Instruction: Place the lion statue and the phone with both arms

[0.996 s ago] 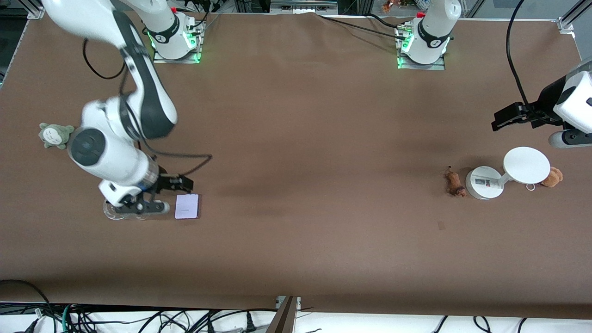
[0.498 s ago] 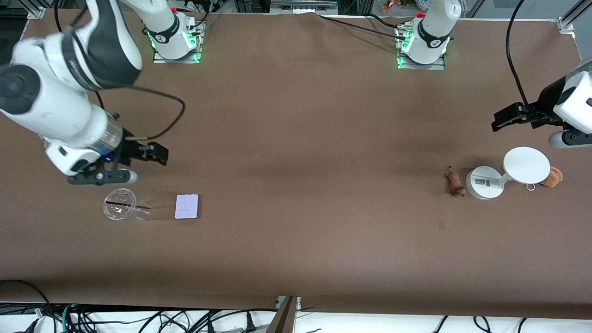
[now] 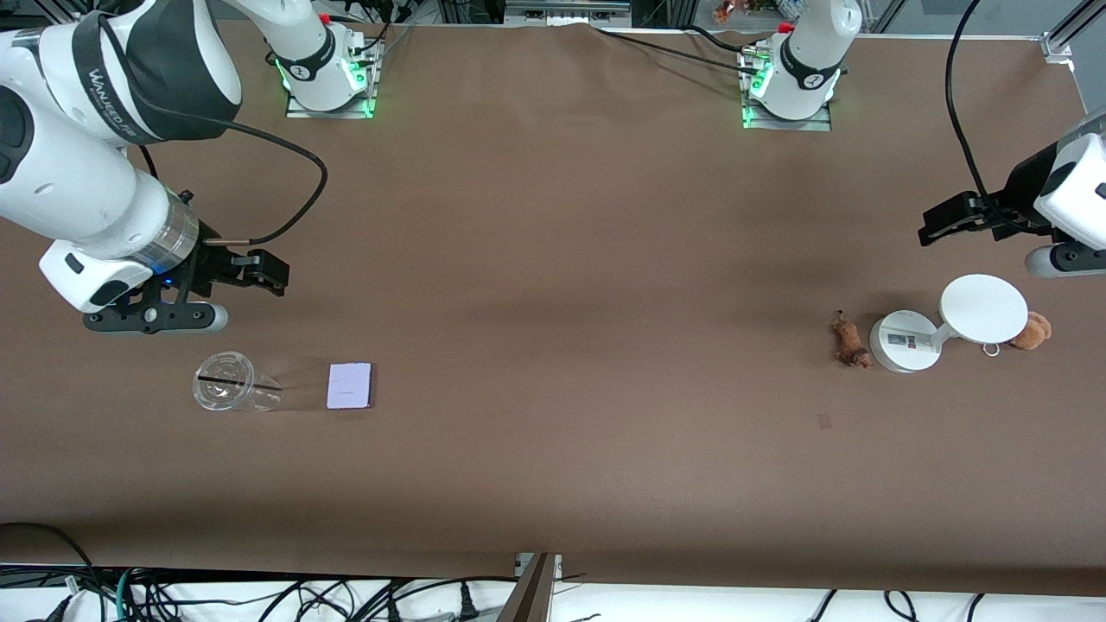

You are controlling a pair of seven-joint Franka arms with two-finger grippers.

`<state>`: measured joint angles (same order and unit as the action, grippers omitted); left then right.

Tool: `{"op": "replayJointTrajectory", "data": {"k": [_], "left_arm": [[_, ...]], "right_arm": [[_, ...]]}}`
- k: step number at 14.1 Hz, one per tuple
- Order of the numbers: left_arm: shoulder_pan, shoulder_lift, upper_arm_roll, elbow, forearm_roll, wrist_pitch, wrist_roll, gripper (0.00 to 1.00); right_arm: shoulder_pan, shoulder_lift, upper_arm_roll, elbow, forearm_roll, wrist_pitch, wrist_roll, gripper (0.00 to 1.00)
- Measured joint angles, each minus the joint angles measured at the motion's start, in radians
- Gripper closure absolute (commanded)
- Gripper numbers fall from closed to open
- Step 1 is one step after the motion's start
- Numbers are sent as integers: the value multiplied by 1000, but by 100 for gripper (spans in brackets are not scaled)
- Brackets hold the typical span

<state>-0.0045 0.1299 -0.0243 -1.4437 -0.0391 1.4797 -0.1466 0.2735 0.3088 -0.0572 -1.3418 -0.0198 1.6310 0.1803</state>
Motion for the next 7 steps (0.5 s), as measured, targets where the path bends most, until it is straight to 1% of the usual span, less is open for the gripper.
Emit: {"op": "replayJointTrajectory", "data": {"k": [2,3,5,7], "left_arm": [[0,0,0,0,0,0,0,0],[0,0,0,0,0,0,0,0],[0,0,0,0,0,0,0,0],[0,0,0,0,0,0,0,0]], "right_arm": [[-7,-31,-22,-3,10,-26,0,0],[-13,-53,-42,-24,35,-49,-2,0],[-23,-126,-65,-135,68,-28,-8,0],[-23,-206,-65,-256,70,23,-9,0]]}}
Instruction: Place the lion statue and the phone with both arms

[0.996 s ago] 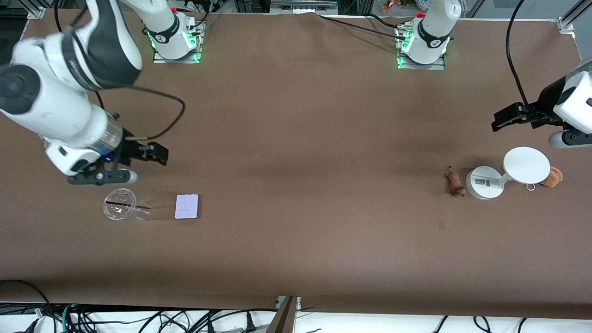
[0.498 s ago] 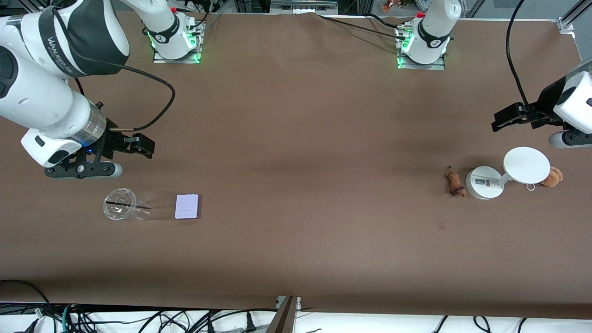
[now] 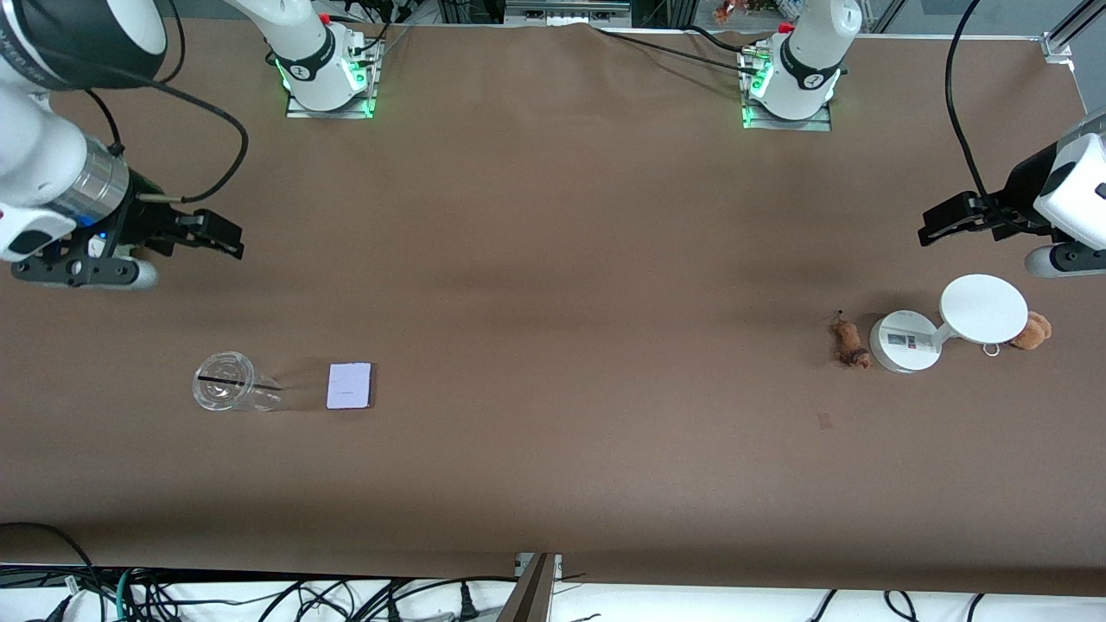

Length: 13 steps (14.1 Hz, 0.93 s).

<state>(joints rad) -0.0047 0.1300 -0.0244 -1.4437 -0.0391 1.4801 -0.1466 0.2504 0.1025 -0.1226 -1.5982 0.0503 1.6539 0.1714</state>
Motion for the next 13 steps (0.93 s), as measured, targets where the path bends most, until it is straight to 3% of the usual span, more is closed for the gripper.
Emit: {"op": "replayJointTrajectory", "data": {"k": [2,13], "left_arm": [[0,0,0,0,0,0,0,0],[-1,0,0,0,0,0,0,0]], "right_arm": [[1,-39,2,-50,0,32,0,0],[4,-34,9,-50,-9,62,0,0]]}}
